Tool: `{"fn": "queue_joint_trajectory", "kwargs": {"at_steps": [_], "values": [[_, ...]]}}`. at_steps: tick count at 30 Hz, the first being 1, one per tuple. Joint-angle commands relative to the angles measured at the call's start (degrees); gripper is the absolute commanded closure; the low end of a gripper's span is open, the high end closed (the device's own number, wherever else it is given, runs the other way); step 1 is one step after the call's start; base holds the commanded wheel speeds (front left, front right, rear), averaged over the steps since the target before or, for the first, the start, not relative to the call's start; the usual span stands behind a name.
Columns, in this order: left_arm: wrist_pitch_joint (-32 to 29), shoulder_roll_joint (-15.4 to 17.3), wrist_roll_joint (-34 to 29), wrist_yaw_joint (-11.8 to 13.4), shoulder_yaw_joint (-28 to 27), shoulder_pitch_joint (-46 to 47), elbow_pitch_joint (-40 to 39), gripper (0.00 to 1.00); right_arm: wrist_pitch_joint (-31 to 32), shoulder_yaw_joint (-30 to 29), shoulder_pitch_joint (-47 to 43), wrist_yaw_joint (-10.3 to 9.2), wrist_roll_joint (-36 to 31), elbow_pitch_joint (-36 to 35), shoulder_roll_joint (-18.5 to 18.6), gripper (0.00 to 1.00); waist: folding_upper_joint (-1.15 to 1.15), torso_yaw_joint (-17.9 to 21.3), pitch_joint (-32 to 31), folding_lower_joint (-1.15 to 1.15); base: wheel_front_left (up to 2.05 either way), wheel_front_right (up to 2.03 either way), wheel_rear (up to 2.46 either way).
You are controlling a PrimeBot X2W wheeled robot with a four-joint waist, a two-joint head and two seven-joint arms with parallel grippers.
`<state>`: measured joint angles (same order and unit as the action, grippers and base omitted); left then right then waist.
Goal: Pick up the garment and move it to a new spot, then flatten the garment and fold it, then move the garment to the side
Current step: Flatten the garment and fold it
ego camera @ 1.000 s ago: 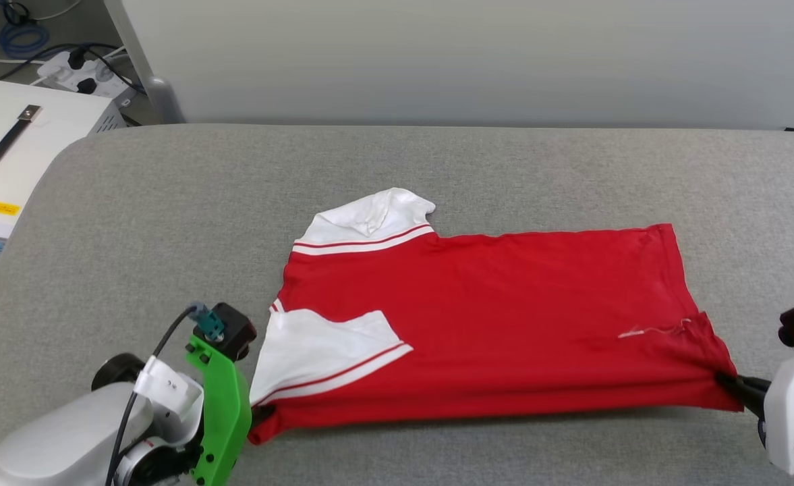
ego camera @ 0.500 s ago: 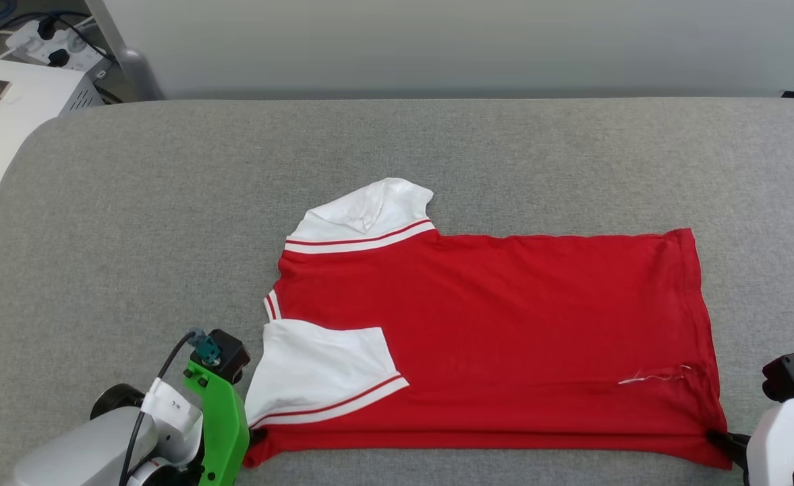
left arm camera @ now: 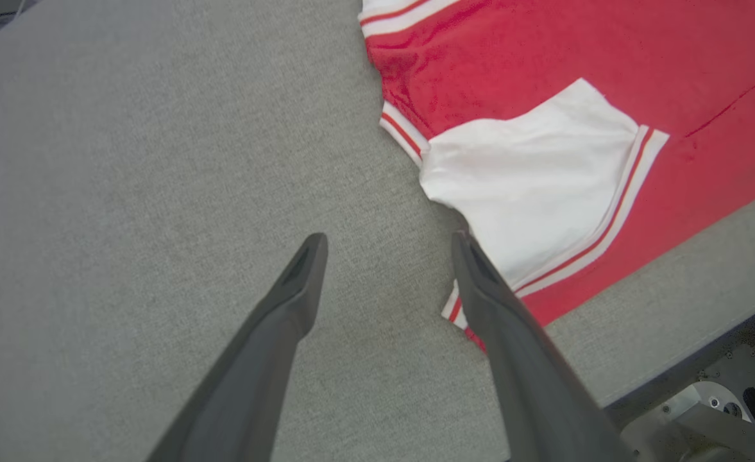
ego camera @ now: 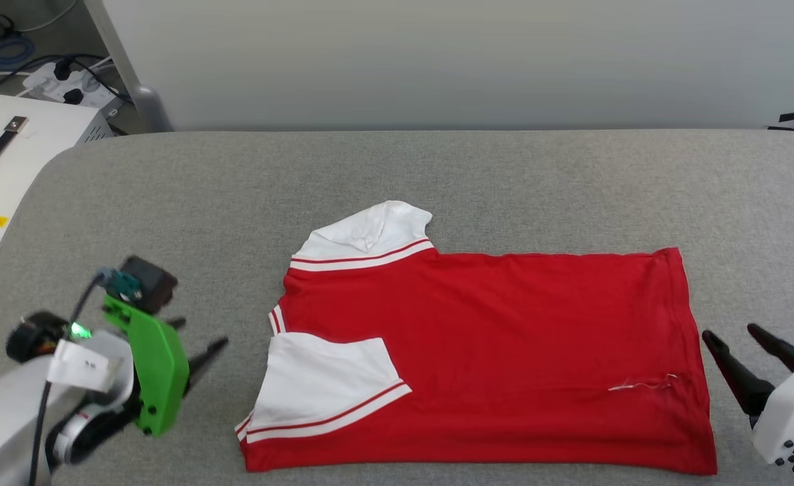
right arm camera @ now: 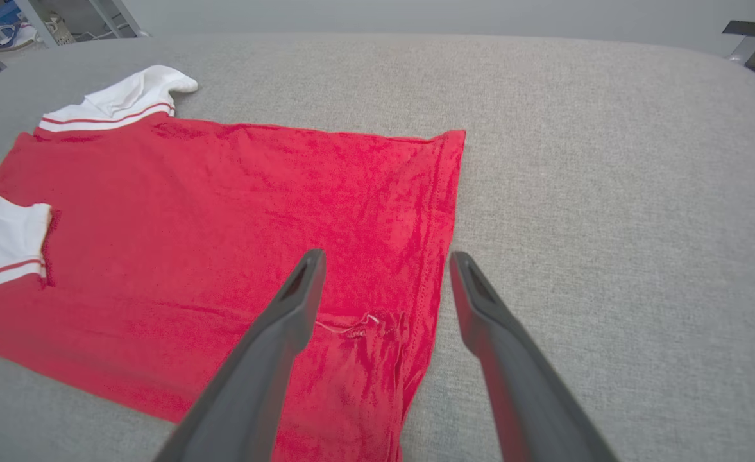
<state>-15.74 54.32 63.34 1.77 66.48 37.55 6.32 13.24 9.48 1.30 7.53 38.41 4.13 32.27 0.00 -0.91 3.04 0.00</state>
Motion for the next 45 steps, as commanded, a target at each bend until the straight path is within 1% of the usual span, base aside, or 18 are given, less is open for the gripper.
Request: {"fn": "queue_joint_trajectory", "kwargs": {"at_steps": [1, 3, 4, 7, 11, 13, 15, 20, 24, 29, 33, 38, 42, 43, 44, 45], "values": [[1.7, 0.6, -1.6, 1.5, -1.6, 2.8, -0.7, 0.0, -1.5, -1.5, 0.2, -0.04, -1.7, -1.2, -1.3, 0.0, 0.0, 0.3, 0.6, 0.0, 0.0, 0.0, 0.0], [3.8, 0.0, -2.7, 3.1, -3.5, 5.1, -0.4, 0.0, -3.4, -3.8, 0.8, -0.04, -3.6, -2.9, -3.5, 0.0, 0.0, 0.5, 1.1, 0.0, 0.0, 0.0, 0.0], [4.8, -0.9, -2.5, 3.6, -4.7, 6.1, 0.1, 0.0, -4.0, -4.6, 1.1, -0.04, -4.6, -3.8, -4.7, 0.0, 0.0, 0.8, 1.5, 0.0, 0.0, 0.0, 0.0], [6.4, -3.2, -2.9, 3.4, -6.5, 9.5, 2.5, 0.0, -5.4, -5.9, 2.2, -0.04, -7.4, -6.5, -7.1, 0.0, 0.0, 1.7, 3.0, 0.0, 0.0, 0.0, 0.0], [8.1, -7.0, -3.0, 1.4, -8.6, 14.8, 6.8, 0.0, -6.1, -6.2, 4.0, -0.04, -10.1, -10.4, -9.5, 0.0, 0.0, 3.7, 6.0, 0.0, 0.0, 0.0, 0.0], [7.1, -8.6, -2.7, -0.4, -9.0, 17.5, 9.0, 0.0, -5.9, -6.0, 4.8, -0.04, -10.9, -12.2, -10.2, 0.0, 0.0, 4.7, 7.9, 0.0, 0.0, 0.0, 0.0], [5.0, -10.2, -2.5, -2.1, -8.9, 20.5, 11.5, 0.0, -5.8, -5.8, 5.6, -0.04, -11.5, -13.8, -10.6, 0.0, 0.0, 5.7, 9.8, 0.0, 0.0, 0.0, 0.0], [-5.4, -14.1, -1.1, -6.2, -6.6, 27.8, 17.9, 0.0, -5.5, -5.1, 7.6, -0.04, -12.4, -15.8, -11.2, 0.0, 0.0, 7.7, 14.5, 0.0, 0.0, 0.0, 0.0], [-13.2, -16.8, 0.8, -7.8, -5.1, 32.1, 22.6, 0.0, -5.4, -4.4, 9.4, -0.04, -12.5, -15.9, -11.4, 0.0, 0.0, 8.8, 17.7, 0.0, 0.0, 0.0, 0.0], [-22.3, -19.7, 2.2, -8.6, -2.4, 35.7, 27.3, 0.0, -5.7, -3.9, 11.9, -0.04, -12.3, -15.4, -11.1, 0.0, 0.0, 9.4, 21.2, 0.0, 0.0, 0.0, 0.0], [-24.9, -21.0, 1.6, -8.9, -0.5, 36.9, 30.0, 0.0, -5.9, -2.8, 13.8, -0.04, -12.0, -14.7, -10.9, 0.0, 0.0, 9.6, 23.1, 0.0, 0.0, 0.0, 0.0], [-25.6, -22.4, 0.9, -9.2, 2.0, 36.3, 33.1, 0.0, -6.6, -1.7, 15.7, -0.04, -11.6, -13.7, -10.7, 0.0, 0.0, 9.9, 24.7, 0.0, 0.0, 0.0, 0.0], [-26.0, -22.8, 0.2, -9.2, 3.9, 34.8, 33.7, 0.0, -7.1, -1.4, 16.5, -0.04, -11.2, -12.7, -10.1, 0.0, 0.0, 9.9, 25.0, 0.0, 0.0, 0.0, 0.0], [-26.2, -22.7, 0.1, -9.2, 4.4, 34.4, 33.5, 0.7, -7.2, -1.5, 16.6, -0.04, -11.0, -12.4, -9.9, 0.0, 0.0, 9.8, 24.9, 0.0, 0.0, 0.0, 0.0], [-26.2, -22.5, -0.2, -9.2, 4.8, 34.1, 33.0, 1.0, -7.2, -1.6, 16.7, -0.04, -10.9, -12.2, -9.8, 0.0, 0.0, 9.7, 24.8, 0.0, 0.0, 0.0, 0.0], [-26.0, -22.3, -0.5, -9.2, 5.1, 33.9, 32.4, 1.0, -7.4, -1.9, 16.7, -0.04, -10.9, -12.1, -9.6, 0.0, 0.0, 9.5, 24.5, 0.0, 0.0, 0.0, 0.0]]}}
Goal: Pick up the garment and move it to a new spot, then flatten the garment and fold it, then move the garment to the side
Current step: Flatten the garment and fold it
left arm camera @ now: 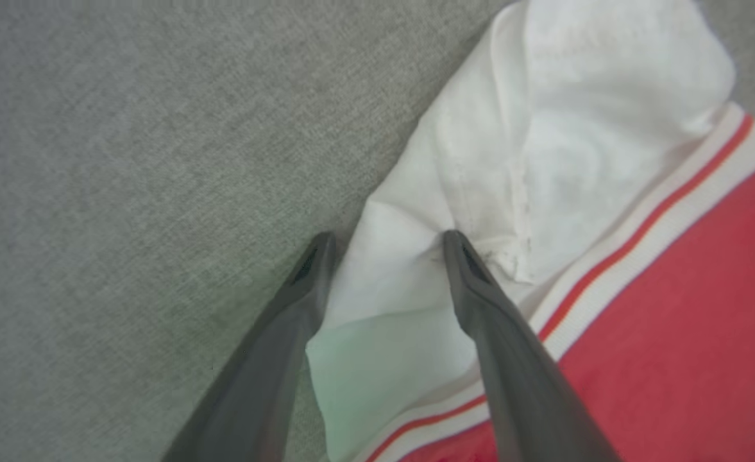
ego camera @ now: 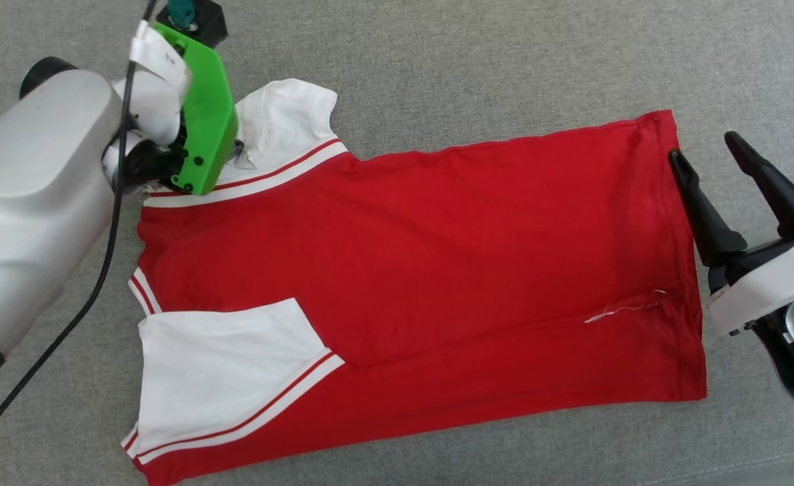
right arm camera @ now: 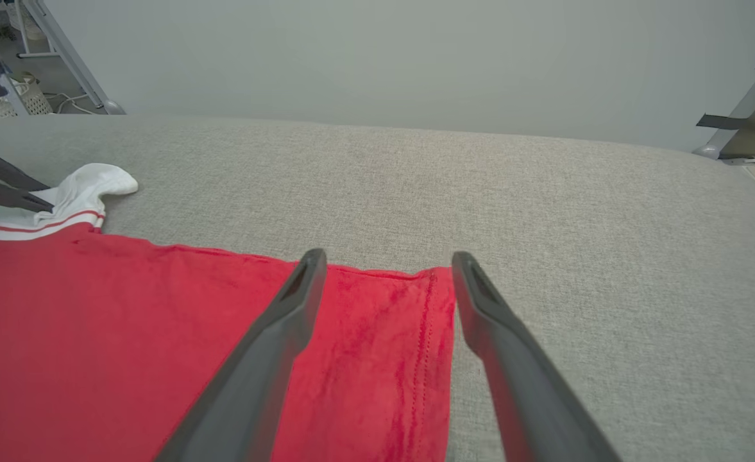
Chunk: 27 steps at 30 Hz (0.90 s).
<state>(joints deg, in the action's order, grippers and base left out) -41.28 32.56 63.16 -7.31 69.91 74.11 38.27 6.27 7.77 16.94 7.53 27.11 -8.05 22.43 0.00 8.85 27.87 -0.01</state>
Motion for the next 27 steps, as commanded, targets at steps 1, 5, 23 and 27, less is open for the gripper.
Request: {"fn": "queue_joint_trajectory", "kwargs": {"at_steps": [1, 5, 23, 27], "values": [[0.0, -0.4, -0.6, -0.2, 1.9, -2.8, 0.0, 1.0, -0.5, -0.4, 1.1, -0.04, 0.5, 0.3, 0.5, 0.0, 0.0, -0.4, -0.6, 0.01, 0.0, 0.0, 0.0], [3.3, 0.5, -1.1, -0.2, 2.3, -2.5, -2.0, 1.0, -0.2, -1.1, 2.0, -0.04, -0.2, 0.3, 2.9, 0.0, 0.0, -1.4, -2.3, 0.01, 0.0, 0.0, 0.0], [15.0, 1.5, -3.2, -0.2, 3.1, -2.7, -13.0, 1.0, 32.0, 10.7, 16.3, -0.04, 12.7, 6.7, 24.8, 0.0, 0.0, -8.8, -7.1, 0.01, 0.0, 0.0, 0.0], [16.0, 0.7, -4.1, -0.2, 3.2, -2.3, -14.3, 1.0, 37.3, 13.6, 19.3, -0.04, 13.7, 11.4, 25.2, 0.0, 0.0, -10.1, -6.0, 0.01, 0.0, 0.0, 0.0]]}}
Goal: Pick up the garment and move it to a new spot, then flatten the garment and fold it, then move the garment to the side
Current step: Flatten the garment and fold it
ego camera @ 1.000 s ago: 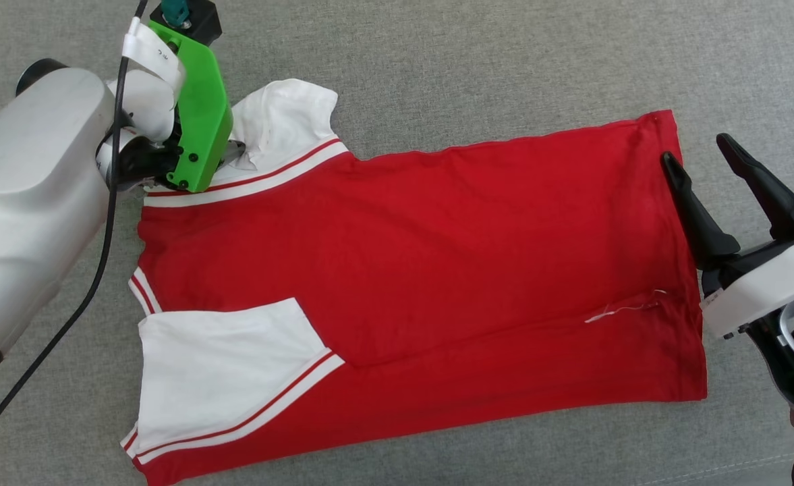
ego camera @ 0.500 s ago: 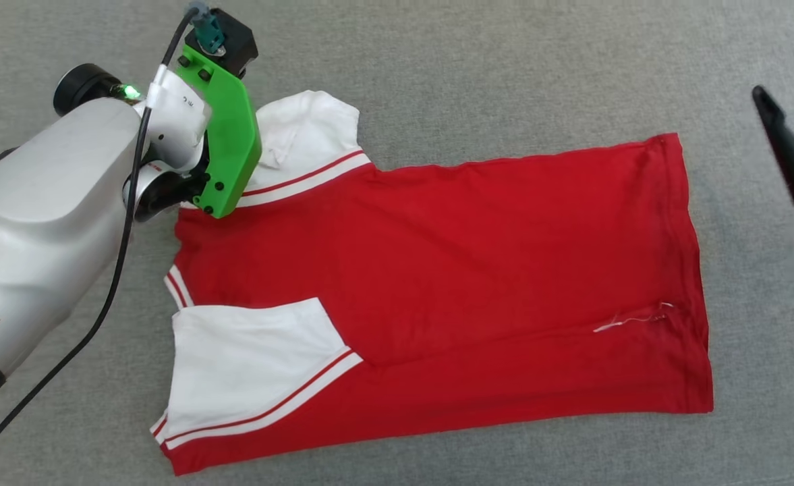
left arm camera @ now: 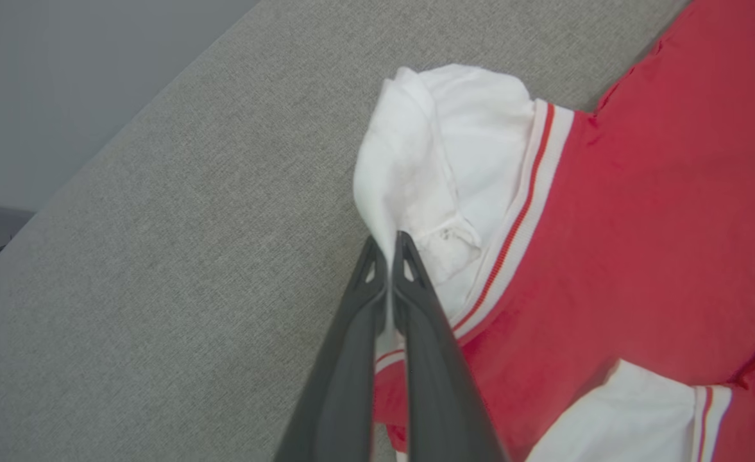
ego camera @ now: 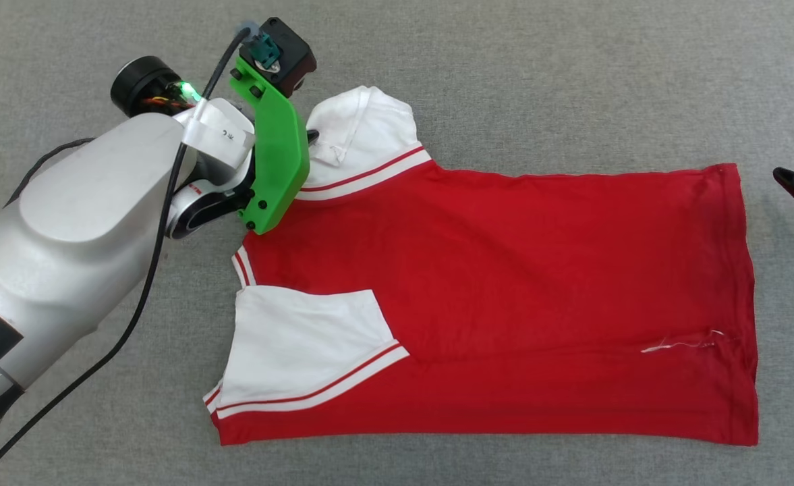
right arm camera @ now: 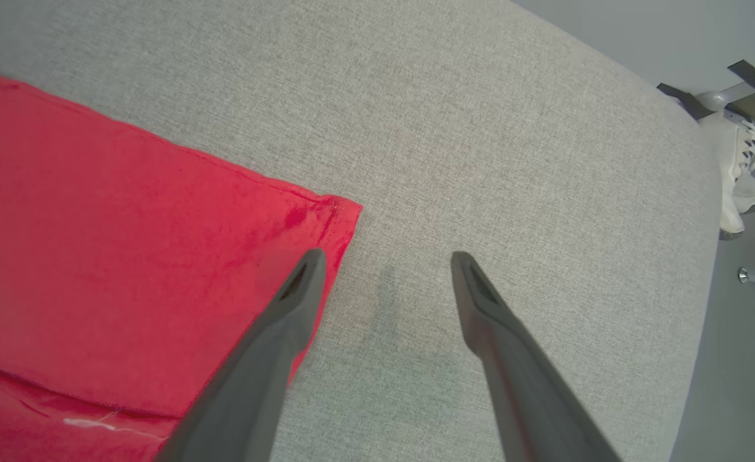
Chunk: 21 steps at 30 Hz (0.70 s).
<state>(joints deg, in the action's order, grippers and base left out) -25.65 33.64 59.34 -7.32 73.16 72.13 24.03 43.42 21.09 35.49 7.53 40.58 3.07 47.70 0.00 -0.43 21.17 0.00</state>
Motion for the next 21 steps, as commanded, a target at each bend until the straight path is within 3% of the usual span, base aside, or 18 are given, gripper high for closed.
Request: {"fn": "queue_joint_trajectory", "kwargs": {"at_steps": [1, 10, 18, 19, 20, 21], "values": [[0.5, -0.6, -0.5, -0.2, 0.0, 0.0, -0.4, 1.0, 1.0, 0.9, 1.4, -0.04, 0.3, 1.8, -0.5, 0.0, 0.0, -1.2, 1.1, 0.0, 0.0, 0.0, 0.0], [2.1, -1.5, -2.2, -0.2, 0.1, 2.3, -2.0, 1.0, 0.1, 6.3, 6.4, -0.04, -1.1, 12.4, -5.2, 0.0, 0.0, -3.1, 5.0, 0.0, 0.0, 0.0, 0.0], [3.3, -1.6, -2.6, -0.2, 0.1, 2.8, -2.4, 1.0, -0.5, 13.9, 5.8, -0.04, 1.0, 17.0, -5.3, 0.0, 0.0, -3.6, 6.5, 0.0, 0.0, 0.0, 0.0], [3.4, -1.6, -2.5, -0.2, 0.1, 2.6, -2.3, 1.0, -1.1, 14.3, 5.9, -0.04, 1.5, 17.1, -5.2, 0.76, 0.0, -3.5, 6.3, 0.0, 0.0, 0.0, 0.0], [3.5, -1.5, -2.5, -0.2, 0.1, 2.5, -2.2, 1.0, -1.8, 14.4, 6.1, -0.04, 1.7, 17.2, -5.0, 1.0, 0.0, -3.3, 6.1, 0.0, 0.0, 0.0, 0.0], [3.7, -1.4, -2.4, -0.2, 0.1, 2.2, -2.1, 1.0, -3.1, 14.5, 6.5, -0.04, 1.7, 17.3, -4.9, 1.0, 0.0, -3.1, 5.7, 0.0, 0.0, 0.0, 0.0]]}}
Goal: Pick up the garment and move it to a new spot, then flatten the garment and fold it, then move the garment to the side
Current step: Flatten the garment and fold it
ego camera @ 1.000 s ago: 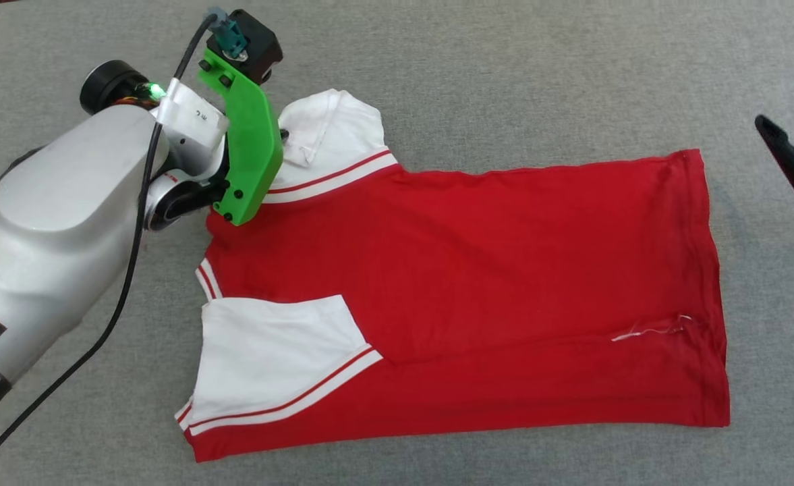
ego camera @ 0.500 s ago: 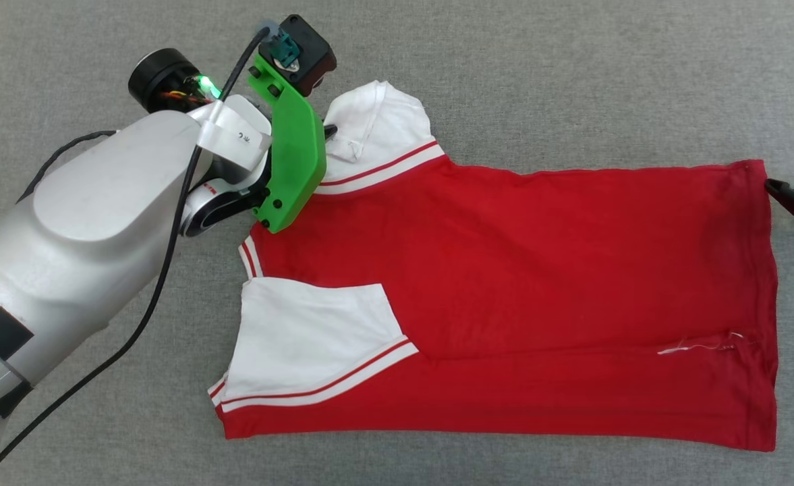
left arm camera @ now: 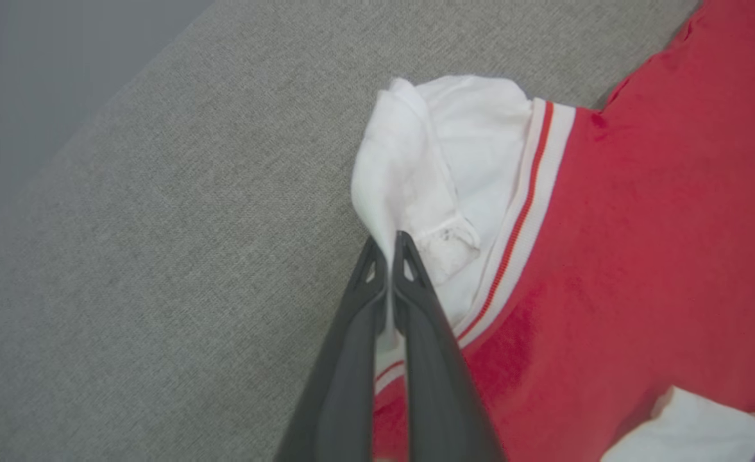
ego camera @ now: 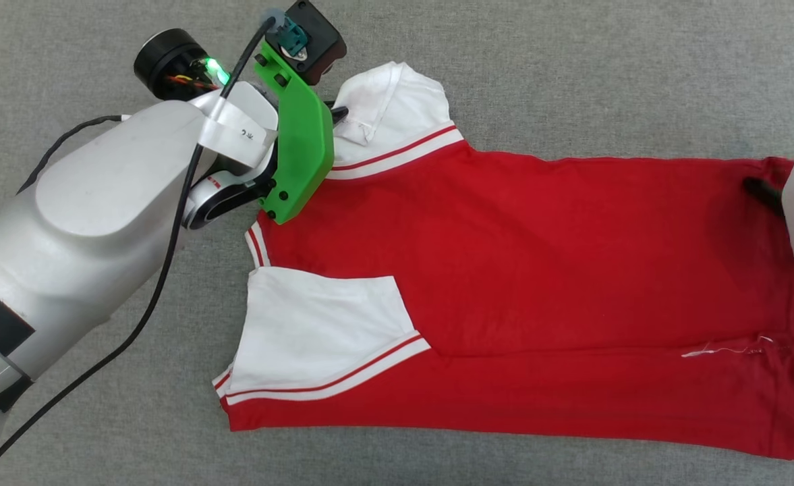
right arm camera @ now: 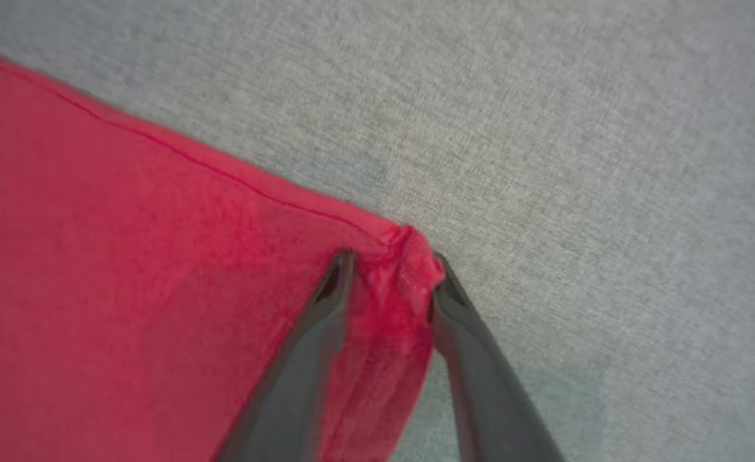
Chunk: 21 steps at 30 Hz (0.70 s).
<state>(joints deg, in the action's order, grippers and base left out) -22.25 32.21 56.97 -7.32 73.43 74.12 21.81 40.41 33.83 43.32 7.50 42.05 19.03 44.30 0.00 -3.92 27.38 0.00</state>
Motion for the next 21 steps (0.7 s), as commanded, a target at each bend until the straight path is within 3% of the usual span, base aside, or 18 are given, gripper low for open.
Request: {"fn": "queue_joint_trajectory", "kwargs": {"at_steps": [1, 12, 21], "values": [[0.4, 0.1, -0.1, -0.2, -0.1, 0.0, 0.3, 1.0, -1.1, 1.8, -1.1, -0.01, 0.2, 1.3, -1.4, 1.0, 0.0, 0.5, -0.9, 0.0, 0.0, 0.0, 0.0], [3.2, 3.0, 0.7, -0.2, -0.1, -5.9, -0.6, 1.0, -14.0, 0.9, -2.6, -0.01, 0.6, -1.8, 0.0, 1.0, 0.0, 1.9, -9.4, 0.0, 0.0, 0.0, 0.0], [5.5, 6.3, 0.4, 0.0, -0.1, -14.5, -4.8, 1.0, -18.7, -0.7, -11.6, -0.01, 1.7, -5.9, 0.7, 1.0, 0.0, 2.1, -15.7, 0.0, 0.0, 0.0, 0.0]]}}
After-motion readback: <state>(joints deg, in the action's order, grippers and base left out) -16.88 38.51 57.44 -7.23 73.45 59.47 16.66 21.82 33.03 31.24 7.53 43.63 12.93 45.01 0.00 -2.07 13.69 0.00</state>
